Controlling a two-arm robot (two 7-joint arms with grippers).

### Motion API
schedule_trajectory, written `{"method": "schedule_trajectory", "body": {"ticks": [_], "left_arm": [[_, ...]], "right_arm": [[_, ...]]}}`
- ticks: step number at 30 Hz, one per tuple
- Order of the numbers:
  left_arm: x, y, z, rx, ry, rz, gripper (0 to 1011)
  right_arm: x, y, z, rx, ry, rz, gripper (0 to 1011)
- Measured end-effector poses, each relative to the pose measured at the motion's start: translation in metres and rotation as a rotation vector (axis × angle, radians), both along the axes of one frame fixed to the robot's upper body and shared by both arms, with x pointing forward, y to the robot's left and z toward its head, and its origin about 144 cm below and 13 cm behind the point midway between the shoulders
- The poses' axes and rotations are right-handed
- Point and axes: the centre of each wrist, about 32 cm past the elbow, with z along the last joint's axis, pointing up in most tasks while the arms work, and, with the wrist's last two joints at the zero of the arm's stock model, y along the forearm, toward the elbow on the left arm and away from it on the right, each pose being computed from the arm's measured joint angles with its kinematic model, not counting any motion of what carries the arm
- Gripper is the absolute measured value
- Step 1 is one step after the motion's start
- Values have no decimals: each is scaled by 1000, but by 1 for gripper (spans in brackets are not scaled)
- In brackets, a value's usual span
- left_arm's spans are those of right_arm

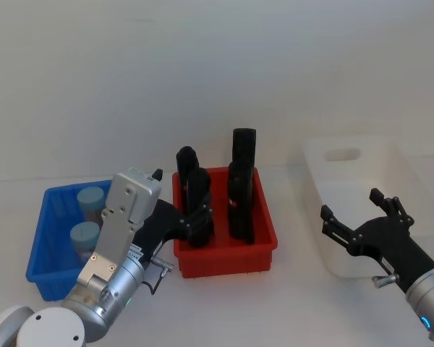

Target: Pick the cotton swabs from the blue box and place them into the white box.

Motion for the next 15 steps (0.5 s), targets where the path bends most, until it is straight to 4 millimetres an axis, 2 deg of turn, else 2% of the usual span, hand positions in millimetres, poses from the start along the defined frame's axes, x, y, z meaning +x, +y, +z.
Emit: {"method": "schedule_trajectory", "body": {"ticks": [15], "left_arm": [[0,0,0,0,0,0,1004]], "right_arm": [[0,0,0,0,0,0,1002]]}}
